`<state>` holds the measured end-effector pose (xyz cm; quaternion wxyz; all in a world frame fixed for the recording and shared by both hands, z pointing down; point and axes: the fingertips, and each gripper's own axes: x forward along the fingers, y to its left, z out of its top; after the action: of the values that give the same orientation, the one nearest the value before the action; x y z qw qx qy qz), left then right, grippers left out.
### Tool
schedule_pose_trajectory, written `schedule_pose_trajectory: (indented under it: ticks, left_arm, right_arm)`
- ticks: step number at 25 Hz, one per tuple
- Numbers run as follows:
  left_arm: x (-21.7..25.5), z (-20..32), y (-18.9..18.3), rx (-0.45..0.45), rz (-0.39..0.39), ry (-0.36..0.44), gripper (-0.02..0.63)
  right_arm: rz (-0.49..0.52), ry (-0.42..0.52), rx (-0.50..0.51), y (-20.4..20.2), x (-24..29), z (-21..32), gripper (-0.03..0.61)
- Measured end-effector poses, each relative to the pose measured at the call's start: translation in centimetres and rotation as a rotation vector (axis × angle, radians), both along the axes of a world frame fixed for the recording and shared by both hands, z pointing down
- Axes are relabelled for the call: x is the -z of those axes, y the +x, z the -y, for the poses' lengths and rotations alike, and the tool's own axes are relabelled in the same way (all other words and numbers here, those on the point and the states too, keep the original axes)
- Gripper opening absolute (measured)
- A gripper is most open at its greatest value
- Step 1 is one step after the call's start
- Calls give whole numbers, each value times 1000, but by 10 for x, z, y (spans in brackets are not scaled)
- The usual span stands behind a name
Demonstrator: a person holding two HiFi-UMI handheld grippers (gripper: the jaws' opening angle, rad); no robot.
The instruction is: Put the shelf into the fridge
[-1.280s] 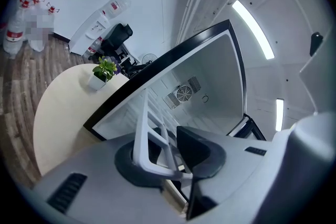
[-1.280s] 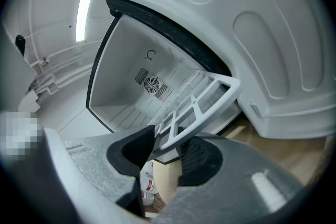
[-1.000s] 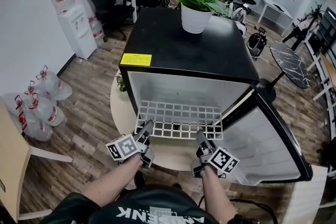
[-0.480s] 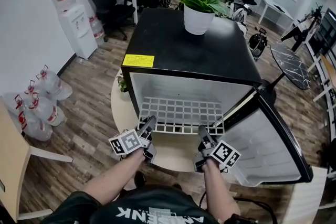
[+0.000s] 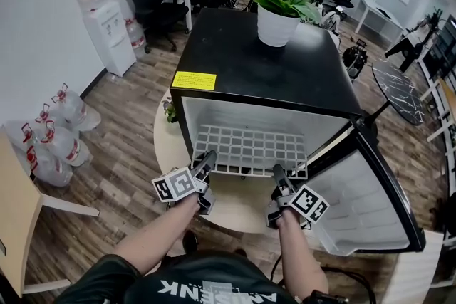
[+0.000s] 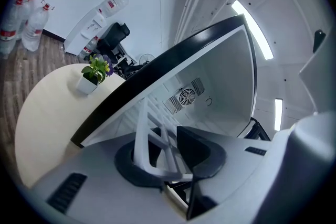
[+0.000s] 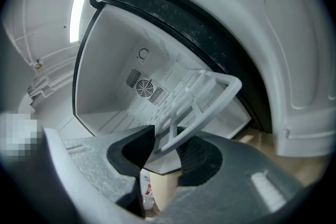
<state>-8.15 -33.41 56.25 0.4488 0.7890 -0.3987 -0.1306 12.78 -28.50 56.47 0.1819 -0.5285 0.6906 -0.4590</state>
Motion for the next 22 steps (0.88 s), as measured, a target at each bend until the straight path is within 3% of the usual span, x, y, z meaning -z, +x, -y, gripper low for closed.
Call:
schedule_pose_trajectory:
  ticks: [7, 13, 17, 22]
  left_arm:
    - [-1, -2, -4, -17, 74, 67, 125]
    - [-3, -44, 8, -42, 22, 37, 135]
    - [-2, -63, 39, -160, 123, 96, 119]
    - [-3, -59, 42, -174, 187, 123, 95]
  right_arm:
    - [4, 7, 1, 0, -2, 5, 129]
    - [12, 9, 13, 0, 0, 4, 129]
    - [11, 17, 17, 0, 1, 3, 129]
    - [-1, 21, 19, -1, 1, 0, 129]
